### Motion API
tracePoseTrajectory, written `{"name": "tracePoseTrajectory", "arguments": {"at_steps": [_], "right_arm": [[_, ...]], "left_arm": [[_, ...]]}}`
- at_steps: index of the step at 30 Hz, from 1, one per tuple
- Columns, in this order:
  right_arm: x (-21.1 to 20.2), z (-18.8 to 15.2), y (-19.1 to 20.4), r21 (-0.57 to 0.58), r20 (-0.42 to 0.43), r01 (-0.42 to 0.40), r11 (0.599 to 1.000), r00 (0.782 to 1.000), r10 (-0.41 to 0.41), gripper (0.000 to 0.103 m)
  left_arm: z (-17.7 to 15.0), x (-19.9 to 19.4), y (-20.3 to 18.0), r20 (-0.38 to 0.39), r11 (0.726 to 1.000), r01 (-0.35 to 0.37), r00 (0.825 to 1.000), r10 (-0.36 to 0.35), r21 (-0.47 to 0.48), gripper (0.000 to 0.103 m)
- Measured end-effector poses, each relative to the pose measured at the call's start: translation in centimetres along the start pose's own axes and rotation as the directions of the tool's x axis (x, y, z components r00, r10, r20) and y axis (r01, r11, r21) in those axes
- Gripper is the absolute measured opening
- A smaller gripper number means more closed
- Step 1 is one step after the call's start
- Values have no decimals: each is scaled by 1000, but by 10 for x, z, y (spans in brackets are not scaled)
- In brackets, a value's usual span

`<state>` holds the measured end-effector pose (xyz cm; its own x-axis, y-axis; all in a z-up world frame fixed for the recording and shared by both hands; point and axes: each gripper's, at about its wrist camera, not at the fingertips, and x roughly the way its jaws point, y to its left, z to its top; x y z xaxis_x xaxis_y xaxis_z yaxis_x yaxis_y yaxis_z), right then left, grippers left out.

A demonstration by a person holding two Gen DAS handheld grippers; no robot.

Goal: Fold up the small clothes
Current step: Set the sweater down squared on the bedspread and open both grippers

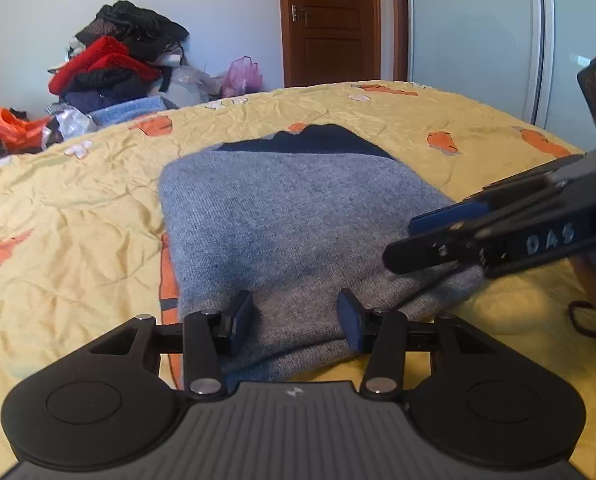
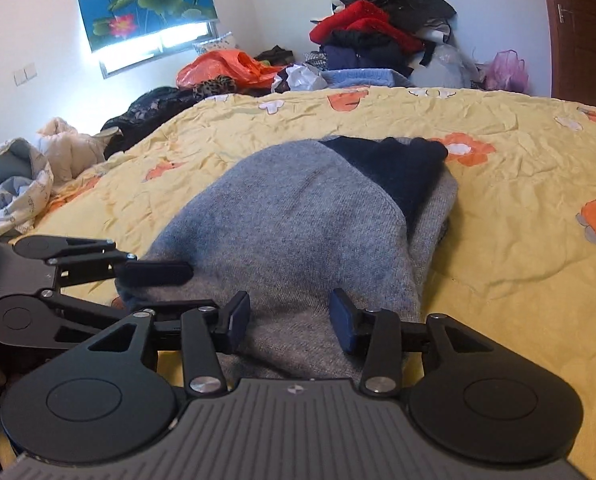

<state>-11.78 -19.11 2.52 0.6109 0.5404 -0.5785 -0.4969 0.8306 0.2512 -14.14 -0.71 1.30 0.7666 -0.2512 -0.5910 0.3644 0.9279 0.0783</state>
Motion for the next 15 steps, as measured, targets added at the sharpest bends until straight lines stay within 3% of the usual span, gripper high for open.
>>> {"name": "tracePoseTrajectory", "arguments": {"at_steps": [4,6,7,8,9,10,11,12,13,15], "right_arm": [[-35,-5,-3,86,24,-16,996,1000,14,69],[-59,-14,-6,90,48,17,996,999,-22,69],[-73,-18,-10,94,59,42,995,997,-47,69],[-89,-22,-14,92,73,74,993,994,-81,69],[-105,-26,-20,79,89,127,989,987,-133,69],[-122,-28,-26,50,105,206,977,972,-210,71],[-138,-31,-30,0,121,306,952,945,-304,72],[-151,-36,-30,-90,148,425,901,900,-409,75],[-161,-43,-28,-209,184,544,813,838,-513,80],[-176,-60,-28,-407,258,702,585,702,-664,81]], "left_arm": [[-13,-29,-6,25,999,-26,999,27,-40,51],[-19,-48,-1,49,996,-43,998,47,-76,55],[-22,-59,4,65,994,-61,996,67,-89,59],[-24,-69,9,81,992,-85,992,93,-96,69],[-26,-79,16,97,988,-116,987,126,-100,79],[-28,-90,23,114,983,-153,980,165,-101,83],[-30,-98,29,120,978,-183,973,195,-97,85],[-31,-104,36,115,971,-221,966,230,-86,85],[-31,-108,41,104,962,-261,958,269,-79,85],[-32,-118,49,95,944,-321,940,327,-74,85]]}}
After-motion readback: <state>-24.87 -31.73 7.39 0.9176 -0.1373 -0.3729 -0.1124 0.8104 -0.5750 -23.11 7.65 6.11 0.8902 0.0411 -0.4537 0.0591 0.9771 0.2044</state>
